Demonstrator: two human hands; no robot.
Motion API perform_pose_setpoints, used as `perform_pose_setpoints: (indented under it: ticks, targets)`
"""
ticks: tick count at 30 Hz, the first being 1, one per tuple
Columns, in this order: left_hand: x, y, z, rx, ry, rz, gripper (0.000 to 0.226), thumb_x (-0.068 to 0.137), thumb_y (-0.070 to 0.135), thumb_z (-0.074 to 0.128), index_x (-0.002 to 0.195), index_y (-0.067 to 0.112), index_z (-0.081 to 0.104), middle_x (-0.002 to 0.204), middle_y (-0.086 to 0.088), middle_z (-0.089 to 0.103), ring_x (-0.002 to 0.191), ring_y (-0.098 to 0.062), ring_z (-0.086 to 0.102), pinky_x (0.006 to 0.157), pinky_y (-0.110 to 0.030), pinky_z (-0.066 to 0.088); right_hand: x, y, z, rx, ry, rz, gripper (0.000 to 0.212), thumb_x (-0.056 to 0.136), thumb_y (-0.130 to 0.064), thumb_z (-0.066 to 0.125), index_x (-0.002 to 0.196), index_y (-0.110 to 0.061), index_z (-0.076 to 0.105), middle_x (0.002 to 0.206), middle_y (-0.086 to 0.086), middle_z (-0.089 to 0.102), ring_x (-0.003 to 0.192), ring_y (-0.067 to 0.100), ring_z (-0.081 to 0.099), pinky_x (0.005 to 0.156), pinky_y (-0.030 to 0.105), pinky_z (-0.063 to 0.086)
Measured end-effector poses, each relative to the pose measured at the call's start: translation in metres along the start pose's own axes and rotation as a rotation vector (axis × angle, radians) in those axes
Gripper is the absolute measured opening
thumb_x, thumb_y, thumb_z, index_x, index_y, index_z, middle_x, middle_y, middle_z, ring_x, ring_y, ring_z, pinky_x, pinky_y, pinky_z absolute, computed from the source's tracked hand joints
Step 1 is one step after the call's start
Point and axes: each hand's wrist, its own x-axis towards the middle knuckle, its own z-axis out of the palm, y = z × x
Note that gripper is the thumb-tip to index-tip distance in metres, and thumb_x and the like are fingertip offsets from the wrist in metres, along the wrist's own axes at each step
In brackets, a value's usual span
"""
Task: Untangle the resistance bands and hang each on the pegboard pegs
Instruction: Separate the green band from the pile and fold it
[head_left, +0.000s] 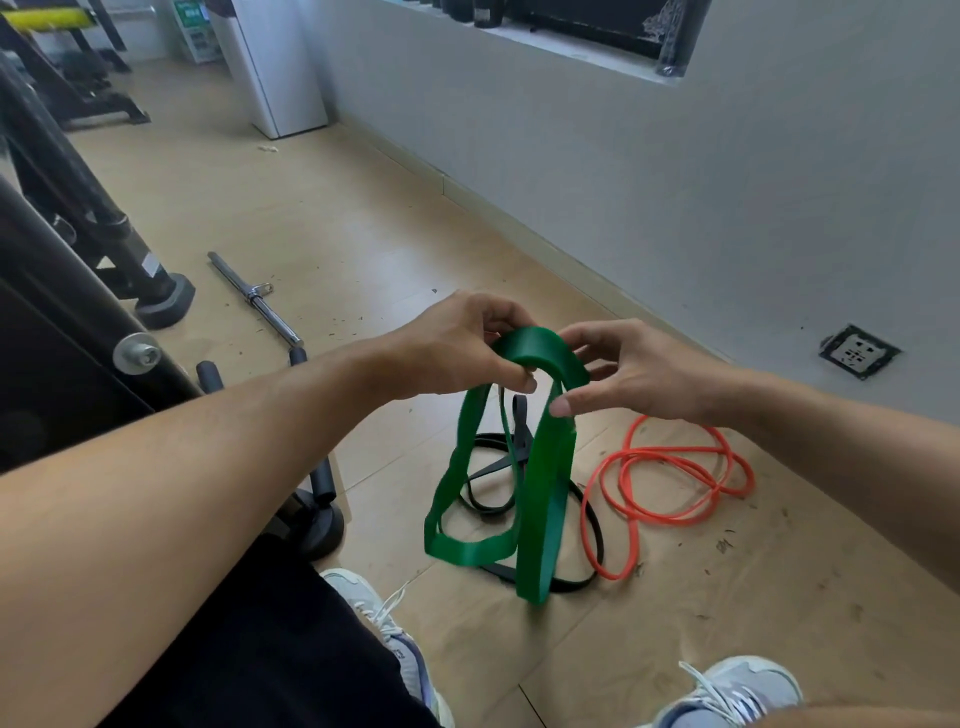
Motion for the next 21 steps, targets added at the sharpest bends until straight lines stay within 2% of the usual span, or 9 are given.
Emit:
perform_pose_setpoints:
  ticks: [5,7,9,11,13,15,19,21]
  targets:
    - [-0.001,0.004,-0.003,0.008,0.052,0.009,0.031,0.075,0.01,0.087,0.1,0.014,0.071,0.09,-0.004,0.075,0.089,-0.024,0.073,0.09,-0.042,0.06,0.004,-0.001,0.008,0.083,0.078,-0.048,0.029,0.086,-0.016,0.082,0.113,-0.019,0.074,0.102,0.005,0.079,0.1,0.025,0.075,0.101,0.052,0.056]
    - [-0.001,0.007,-0.003,0.021,0.095,0.021,0.033,0.073,0.017,0.09,0.1,0.015,0.071,0.087,0.0,0.074,0.084,-0.021,0.072,0.085,-0.037,0.061,0.005,-0.002,0.011,0.069,0.162,-0.093,0.026,0.087,-0.021,0.082,0.111,-0.019,0.074,0.101,0.006,0.078,0.099,0.028,0.074,0.098,0.054,0.056]
    - [-0.001,0.011,-0.003,0.07,0.14,0.023,0.037,0.069,0.031,0.092,0.096,0.018,0.07,0.08,0.004,0.071,0.072,-0.018,0.068,0.071,-0.031,0.057,0.004,-0.005,0.011,0.023,0.246,-0.131,0.033,0.08,-0.038,0.083,0.109,-0.024,0.075,0.101,0.003,0.077,0.1,0.025,0.072,0.096,0.052,0.056]
    - [-0.001,0.012,-0.004,0.135,0.16,0.036,0.038,0.067,0.041,0.092,0.092,0.022,0.071,0.074,0.005,0.068,0.063,-0.011,0.061,0.063,-0.029,0.052,0.004,-0.006,0.01,0.028,0.267,-0.165,0.034,0.079,-0.031,0.086,0.11,-0.025,0.075,0.102,0.002,0.075,0.102,0.022,0.07,0.096,0.051,0.056]
    - [-0.001,0.013,-0.006,0.168,0.163,0.072,0.031,0.071,0.045,0.088,0.09,0.026,0.072,0.075,0.006,0.068,0.066,-0.008,0.06,0.064,-0.027,0.05,0.006,-0.004,0.006,0.064,0.22,-0.16,0.041,0.077,-0.015,0.089,0.114,-0.023,0.073,0.104,0.008,0.074,0.104,0.025,0.07,0.098,0.051,0.057]
    - [-0.002,0.014,-0.007,0.159,0.173,0.125,0.026,0.077,0.045,0.084,0.092,0.027,0.073,0.077,0.009,0.067,0.071,-0.008,0.061,0.07,-0.025,0.05,0.006,0.001,0.003,0.127,0.119,-0.098,0.046,0.075,-0.008,0.09,0.114,-0.021,0.07,0.107,0.011,0.074,0.104,0.027,0.073,0.1,0.05,0.057]
    - [-0.004,0.018,-0.005,0.012,0.207,0.181,0.023,0.081,0.042,0.08,0.097,0.026,0.074,0.09,0.001,0.074,0.09,-0.024,0.07,0.09,-0.045,0.057,0.003,0.017,0.006,0.057,-0.117,0.066,0.034,0.08,-0.013,0.087,0.111,-0.015,0.072,0.106,0.001,0.078,0.103,0.019,0.074,0.102,0.042,0.056]
    - [-0.004,0.018,-0.006,-0.023,0.209,0.181,0.022,0.083,0.039,0.08,0.098,0.025,0.073,0.094,-0.005,0.075,0.093,-0.029,0.071,0.093,-0.052,0.056,0.001,0.026,0.009,0.037,-0.123,0.087,0.029,0.082,-0.013,0.086,0.108,-0.011,0.072,0.107,0.006,0.077,0.102,0.023,0.074,0.102,0.042,0.056]
